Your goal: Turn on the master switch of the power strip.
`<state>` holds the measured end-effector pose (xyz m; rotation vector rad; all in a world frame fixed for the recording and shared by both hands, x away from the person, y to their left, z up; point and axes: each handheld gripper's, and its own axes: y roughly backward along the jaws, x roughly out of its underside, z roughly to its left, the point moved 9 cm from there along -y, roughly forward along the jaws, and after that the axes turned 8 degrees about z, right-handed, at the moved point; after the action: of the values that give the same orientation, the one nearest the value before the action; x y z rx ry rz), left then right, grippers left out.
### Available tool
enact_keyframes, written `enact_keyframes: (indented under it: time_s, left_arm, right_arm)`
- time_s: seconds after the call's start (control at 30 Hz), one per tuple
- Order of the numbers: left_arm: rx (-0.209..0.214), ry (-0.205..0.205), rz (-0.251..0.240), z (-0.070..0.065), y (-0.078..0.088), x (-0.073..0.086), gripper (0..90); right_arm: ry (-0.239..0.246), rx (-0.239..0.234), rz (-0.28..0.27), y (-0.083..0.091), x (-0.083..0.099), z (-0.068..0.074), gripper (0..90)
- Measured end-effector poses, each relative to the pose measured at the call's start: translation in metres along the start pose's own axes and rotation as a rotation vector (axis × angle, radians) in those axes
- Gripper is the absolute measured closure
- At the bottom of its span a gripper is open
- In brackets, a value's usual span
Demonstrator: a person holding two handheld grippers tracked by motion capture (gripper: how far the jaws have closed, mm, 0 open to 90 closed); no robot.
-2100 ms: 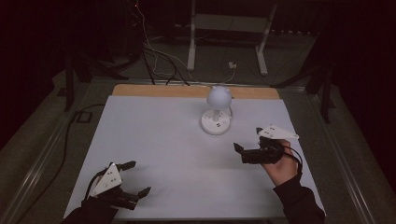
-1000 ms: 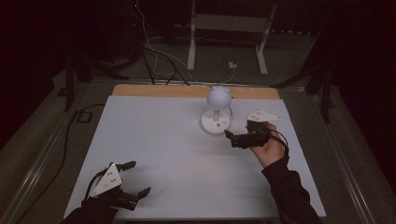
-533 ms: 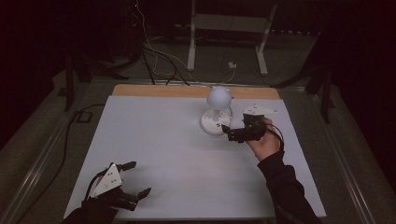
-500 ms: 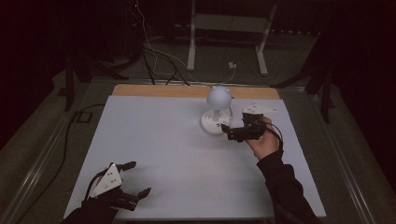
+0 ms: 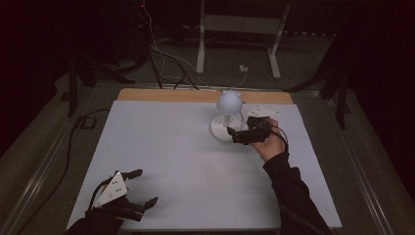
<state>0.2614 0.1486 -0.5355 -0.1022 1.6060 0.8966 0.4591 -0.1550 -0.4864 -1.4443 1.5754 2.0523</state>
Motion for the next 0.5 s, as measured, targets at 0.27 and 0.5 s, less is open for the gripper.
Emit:
enact_keyframes:
  time_s: [0.27, 0.5]
  left_arm:
    - [-0.001, 0.002, 0.0, 0.0, 0.0, 0.0, 0.8]
    - [-0.002, 0.004, -0.006, 0.0, 0.001, -0.001, 0.8]
  right_arm:
    - [-0.007, 0.008, 0.001, -0.018, 0.002, -0.007, 0.0]
    - [-0.014, 0.013, -0.045, -0.027, 0.003, -0.014, 0.0]
